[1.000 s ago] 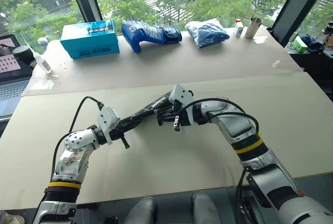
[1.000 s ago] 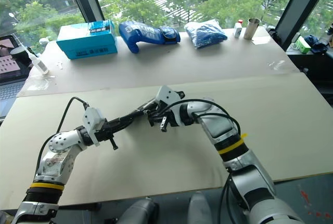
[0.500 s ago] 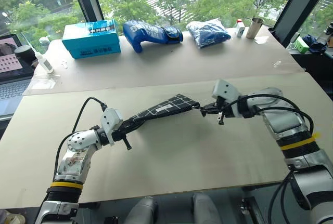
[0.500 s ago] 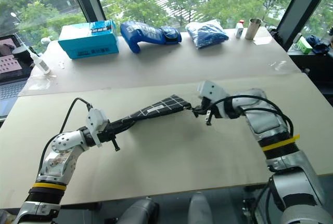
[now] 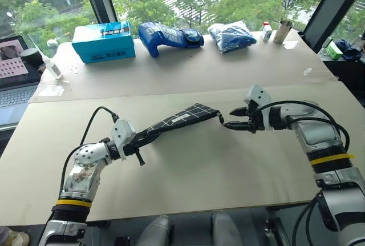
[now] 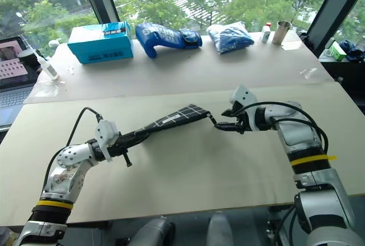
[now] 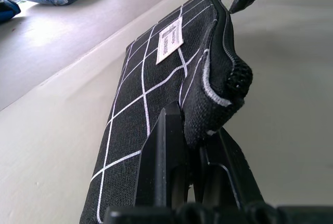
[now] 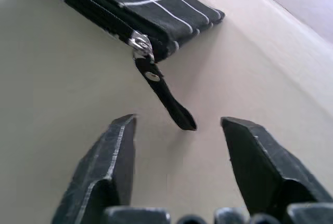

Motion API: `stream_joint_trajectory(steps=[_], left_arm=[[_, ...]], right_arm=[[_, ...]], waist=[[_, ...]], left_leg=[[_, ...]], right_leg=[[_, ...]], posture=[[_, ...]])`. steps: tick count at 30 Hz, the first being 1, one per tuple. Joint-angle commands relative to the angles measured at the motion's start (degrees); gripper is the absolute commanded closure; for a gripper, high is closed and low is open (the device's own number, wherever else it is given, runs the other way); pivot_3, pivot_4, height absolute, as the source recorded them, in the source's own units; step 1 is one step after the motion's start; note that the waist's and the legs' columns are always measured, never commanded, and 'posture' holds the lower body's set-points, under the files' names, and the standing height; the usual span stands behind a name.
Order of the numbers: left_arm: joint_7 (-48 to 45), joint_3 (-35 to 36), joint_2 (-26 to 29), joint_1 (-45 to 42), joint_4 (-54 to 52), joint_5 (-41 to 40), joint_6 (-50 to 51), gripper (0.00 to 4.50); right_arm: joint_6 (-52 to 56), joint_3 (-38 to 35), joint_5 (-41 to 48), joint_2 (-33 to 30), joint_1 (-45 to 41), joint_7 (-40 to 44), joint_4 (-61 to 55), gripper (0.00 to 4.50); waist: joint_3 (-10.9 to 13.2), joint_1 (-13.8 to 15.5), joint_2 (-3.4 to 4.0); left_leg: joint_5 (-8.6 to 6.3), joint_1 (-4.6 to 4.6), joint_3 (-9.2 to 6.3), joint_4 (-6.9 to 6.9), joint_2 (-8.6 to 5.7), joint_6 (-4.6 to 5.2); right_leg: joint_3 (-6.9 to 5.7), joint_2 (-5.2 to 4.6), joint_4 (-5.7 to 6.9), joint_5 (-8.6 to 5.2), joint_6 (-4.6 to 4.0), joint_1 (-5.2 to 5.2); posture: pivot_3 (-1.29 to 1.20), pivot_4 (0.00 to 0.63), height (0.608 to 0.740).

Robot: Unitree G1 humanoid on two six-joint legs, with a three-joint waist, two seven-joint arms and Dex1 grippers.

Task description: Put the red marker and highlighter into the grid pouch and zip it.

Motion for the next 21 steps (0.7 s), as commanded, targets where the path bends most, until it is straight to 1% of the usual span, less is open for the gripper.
stream_joint_trajectory(steps=[1,4,6,7,9,10,13,18,20,21], left_arm=[[-5.2,-2.5,1.4,-2.0,1.2,1.3,-4.1,4.50],[-9.3,-3.5,2.1,-4.6,5.4,2.2,-9.2,4.50],[-13.0,-4.0,2.5,-7.3,9.8,2.6,-14.0,4.50],[-14.9,-4.2,2.6,-8.9,12.3,2.7,-16.6,4.50],[-18.1,-4.6,2.2,-12.6,17.2,2.6,-21.0,4.50],[-19.4,-4.7,1.9,-14.4,19.8,2.5,-23.1,4.50],[-22.7,-5.1,0.5,-19.0,27.2,2.5,-28.4,4.50],[-26.7,-6.3,-2.1,-23.8,36.9,4.1,-36.3,4.50],[-27.7,-6.5,-3.0,-24.7,39.9,4.4,-36.0,3.78],[-27.8,-6.5,-3.1,-25.0,41.0,4.8,-36.8,3.63]], right_arm=[[3.6,-7.1,5.3,-5.3,2.1,3.1,-6.3,1.29],[5.3,-12.0,8.9,-8.9,6.5,4.3,-11.2,1.29],[7.7,-17.2,13.8,-10.9,11.6,5.5,-17.8,1.29],[9.4,-19.5,16.1,-11.9,14.7,5.8,-21.6,1.29],[10.3,-22.6,18.0,-13.9,22.2,6.5,-28.3,1.29],[10.8,-23.9,18.4,-14.6,25.4,6.3,-30.7,1.29],[12.2,-27.4,20.1,-14.7,31.2,3.8,-34.7,1.29],[12.5,-27.9,20.9,-12.6,34.0,-1.8,-37.4,1.29],[12.7,-26.4,20.8,-11.7,34.0,-3.9,-38.3,1.24],[12.6,-25.8,20.6,-11.6,34.0,-4.5,-38.5,1.24]], waist=[[0.0,0.4,0.00],[0.0,0.9,0.00],[0.0,1.1,-0.01],[0.0,1.1,-0.01],[0.0,1.3,-0.02],[0.0,1.3,-0.01],[0.0,1.2,-0.02],[0.0,1.1,-0.06],[0.0,1.1,-0.07],[0.0,1.0,-0.08]], left_leg=[[-0.01,-0.01,0.00,0.01,-0.02,0.01],[-0.03,-0.01,0.01,0.03,-0.03,0.04],[-0.03,0.01,0.01,0.03,0.01,0.06],[-0.03,0.01,0.02,0.01,0.03,0.06],[-0.06,0.02,0.02,0.01,0.06,0.10],[-0.22,0.02,0.02,0.04,0.06,0.37],[-0.25,0.03,0.04,0.14,0.00,0.43],[-0.28,0.07,0.12,0.18,0.01,0.49],[-0.26,0.06,0.12,0.18,0.01,0.46],[-0.25,0.06,0.12,0.18,0.01,0.44]], right_leg=[[-0.01,-0.01,-0.02,0.00,0.01,0.01],[-0.02,-0.01,-0.06,0.01,0.02,0.04],[-0.07,0.02,-0.07,0.01,0.02,0.07],[-0.09,0.02,-0.06,0.01,0.02,0.06],[-0.10,0.03,-0.04,0.01,0.01,0.07],[-0.13,0.03,-0.05,0.01,0.01,0.11],[-0.12,-0.03,-0.08,0.04,0.05,0.17],[-0.13,-0.04,-0.07,0.09,0.07,0.19],[-0.14,-0.05,-0.07,0.09,0.07,0.19],[-0.14,-0.05,-0.07,0.09,0.07,0.19]], posture=[[0.00,0.150,0.740],[0.00,0.150,0.740],[0.00,0.150,0.740],[0.00,0.150,0.740],[0.00,0.150,0.740],[0.00,0.150,0.740],[0.00,0.150,0.740],[0.00,0.150,0.740],[0.00,0.150,0.740],[0.00,0.150,0.740]])
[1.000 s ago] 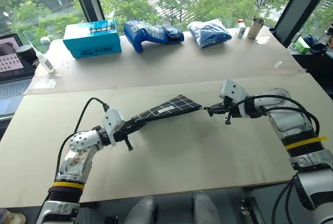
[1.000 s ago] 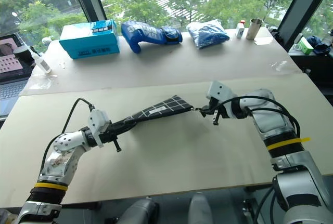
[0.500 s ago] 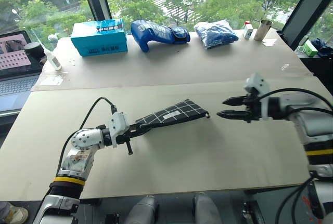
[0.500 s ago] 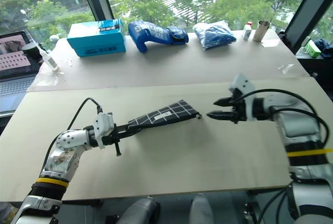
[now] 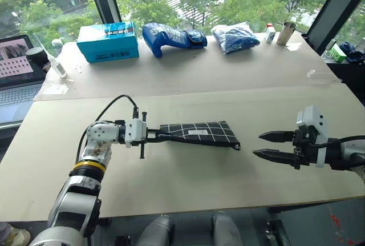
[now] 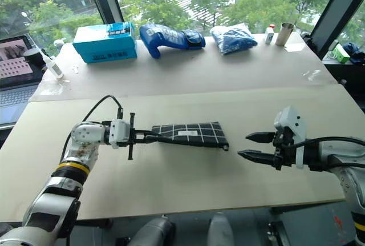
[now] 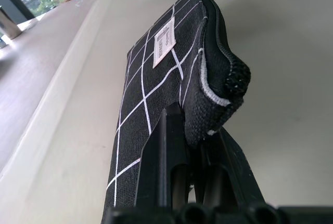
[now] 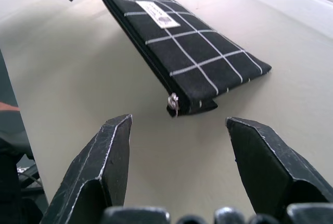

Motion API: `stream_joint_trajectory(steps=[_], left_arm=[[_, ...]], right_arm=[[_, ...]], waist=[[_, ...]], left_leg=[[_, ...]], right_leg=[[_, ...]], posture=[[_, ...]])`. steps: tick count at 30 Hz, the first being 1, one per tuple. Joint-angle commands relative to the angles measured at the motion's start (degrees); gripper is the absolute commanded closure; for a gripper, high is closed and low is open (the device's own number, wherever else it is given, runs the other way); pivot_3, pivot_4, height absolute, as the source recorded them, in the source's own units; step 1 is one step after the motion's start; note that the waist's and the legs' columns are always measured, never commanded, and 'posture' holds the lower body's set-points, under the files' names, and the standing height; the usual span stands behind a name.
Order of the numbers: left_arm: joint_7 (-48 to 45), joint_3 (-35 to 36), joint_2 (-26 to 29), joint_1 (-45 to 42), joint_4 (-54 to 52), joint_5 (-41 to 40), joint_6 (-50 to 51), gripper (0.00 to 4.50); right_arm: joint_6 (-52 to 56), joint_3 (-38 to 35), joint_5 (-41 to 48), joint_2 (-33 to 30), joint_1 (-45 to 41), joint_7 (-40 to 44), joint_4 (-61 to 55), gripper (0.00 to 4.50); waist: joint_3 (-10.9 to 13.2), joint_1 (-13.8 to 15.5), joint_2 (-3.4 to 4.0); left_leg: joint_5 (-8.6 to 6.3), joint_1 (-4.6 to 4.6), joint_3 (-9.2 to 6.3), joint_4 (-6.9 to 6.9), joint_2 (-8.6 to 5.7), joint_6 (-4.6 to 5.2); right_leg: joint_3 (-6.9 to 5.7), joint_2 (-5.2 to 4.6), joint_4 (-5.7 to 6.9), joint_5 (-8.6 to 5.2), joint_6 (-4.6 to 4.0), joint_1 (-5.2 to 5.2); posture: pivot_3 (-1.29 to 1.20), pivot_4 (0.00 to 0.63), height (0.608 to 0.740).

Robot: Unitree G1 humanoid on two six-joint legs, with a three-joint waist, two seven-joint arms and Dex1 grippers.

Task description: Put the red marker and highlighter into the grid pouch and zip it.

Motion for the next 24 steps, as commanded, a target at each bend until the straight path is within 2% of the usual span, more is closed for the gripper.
stream_joint_trajectory(steps=[1,7,10,14,17,20,24], left_arm=[[-1.4,0.2,-0.1,-1.6,3.3,0.6,-2.4,3.34],[2.7,3.3,4.1,2.1,-0.3,-0.1,0.0,1.11],[5.5,6.0,7.5,6.0,-4.5,-1.7,4.2,1.11],[8.3,11.3,14.4,16.8,-19.6,-9.8,26.4,1.11],[19.0,15.8,17.2,25.7,-30.7,-12.5,43.1,1.11],[25.9,20.7,17.6,31.4,-39.0,-16.5,53.7,1.11],[33.1,25.2,16.0,33.2,-43.5,-19.1,60.1,1.11]], right_arm=[[0.1,0.4,0.6,0.4,0.1,-2.6,-2.5,1.24],[-2.2,1.7,-1.4,-1.3,-1.4,-2.4,2.3,1.24],[-3.6,2.2,-2.1,-1.8,-2.3,-1.8,5.1,1.24],[-7.2,3.5,-5.0,-2.4,-3.8,-1.2,11.3,1.24],[-10.8,4.7,-7.0,-1.8,-5.8,-1.1,15.6,1.24],[-11.9,5.7,-7.5,-0.4,-7.2,-1.5,17.5,1.24],[-13.0,5.9,-8.2,1.4,-8.0,-2.9,19.4,1.24]], waist=[[0.0,0.0,-0.01],[0.0,-0.2,-0.04],[0.0,-0.7,-0.04],[0.0,-1.5,-0.04],[0.0,-1.5,-0.01],[0.0,-1.3,0.01],[0.1,-0.5,0.00]], left_leg=[[0.00,0.00,0.00,0.00,0.00,0.00],[0.00,0.00,0.00,0.03,0.01,0.00],[0.00,0.05,-0.01,0.01,0.03,0.00],[-0.02,0.05,-0.02,0.00,0.04,0.03],[-0.11,0.10,-0.03,-0.05,0.06,0.18],[-0.12,0.12,-0.03,-0.07,0.06,0.20],[-0.11,0.12,-0.01,-0.06,0.08,0.17]], right_leg=[[0.00,0.00,0.00,0.00,0.00,0.00],[0.00,0.02,0.02,0.00,0.01,0.00],[0.00,0.04,0.05,0.00,0.01,-0.02],[0.00,0.04,0.08,0.00,0.01,-0.07],[0.01,0.05,0.13,0.00,0.01,-0.09],[0.03,0.05,0.10,0.00,0.02,-0.09],[0.00,0.06,0.12,0.00,0.01,-0.06]], posture=[[0.00,0.150,0.740],[0.00,0.150,0.740],[0.00,0.150,0.740],[0.00,0.150,0.740],[0.00,0.150,0.740],[0.00,0.150,0.740],[0.00,0.150,0.740]])
